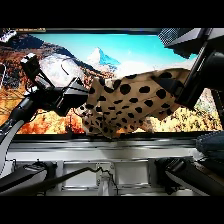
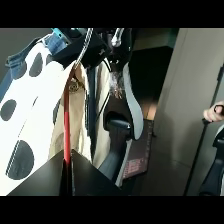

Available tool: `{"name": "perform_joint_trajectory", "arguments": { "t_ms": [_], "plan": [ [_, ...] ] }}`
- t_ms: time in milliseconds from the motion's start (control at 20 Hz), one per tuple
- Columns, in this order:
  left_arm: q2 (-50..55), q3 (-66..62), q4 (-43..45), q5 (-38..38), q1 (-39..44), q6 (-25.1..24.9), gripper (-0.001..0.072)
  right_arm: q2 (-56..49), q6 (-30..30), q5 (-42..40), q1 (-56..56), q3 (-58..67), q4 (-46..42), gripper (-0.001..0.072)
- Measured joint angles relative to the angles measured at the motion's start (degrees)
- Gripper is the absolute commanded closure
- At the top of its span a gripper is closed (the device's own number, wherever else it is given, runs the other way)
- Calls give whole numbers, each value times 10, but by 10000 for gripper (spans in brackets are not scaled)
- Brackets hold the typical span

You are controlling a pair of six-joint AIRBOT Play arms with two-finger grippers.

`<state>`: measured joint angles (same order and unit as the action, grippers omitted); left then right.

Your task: Fold the clothes and pants, and hang the long-sleeved shirts on hangers.

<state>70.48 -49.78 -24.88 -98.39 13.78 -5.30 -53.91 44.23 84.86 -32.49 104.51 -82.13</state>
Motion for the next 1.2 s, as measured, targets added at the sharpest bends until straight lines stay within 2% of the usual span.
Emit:
{"name": "perform_joint_trajectory", "arguments": {
  "t_ms": [50,100,150,250,300,350,400,450,500,550,700,750,800,850,1050,1200],
  "plan": [
    [0,0,0,0,0,0,698,0,0,0,0,-7,0,77],
    [0,0,0,0,0,0,698,0,-1,-1,0,-13,-2,125],
    [0,0,0,0,0,0,698,0,-3,-2,0,-22,-3,222],
    [0,0,1,1,0,6,697,0,-3,-2,0,-37,-4,467],
    [0,0,1,5,0,8,696,0,-7,4,0,-44,-3,627],
    [1,0,3,5,0,8,696,0,-7,4,0,-49,-4,685],
    [1,0,4,5,0,8,686,0,-7,2,0,-53,-4,686],
    [1,0,5,4,0,9,598,0,-6,0,0,-56,-6,688],
    [1,0,0,0,0,8,420,0,-4,-3,0,-58,-3,689],
    [0,0,5,-5,1,8,298,-1,-4,-7,0,-60,-4,689],
    [0,0,-5,-2,0,10,81,0,-4,-8,0,-62,-8,690],
    [0,0,-11,0,-1,10,47,-1,-4,-11,0,-63,-8,691],
    [0,0,-22,-1,-3,10,43,-1,-4,-14,0,-63,-8,691],
    [0,0,-37,0,-7,10,-12,-1,-4,-16,0,-63,-8,691],
    [0,0,-111,29,-30,10,-10,-1,-4,-16,0,-64,3,691],
    [0,0,-184,95,-54,10,-8,-1,-6,-14,0,-64,11,691]
  ]
}}
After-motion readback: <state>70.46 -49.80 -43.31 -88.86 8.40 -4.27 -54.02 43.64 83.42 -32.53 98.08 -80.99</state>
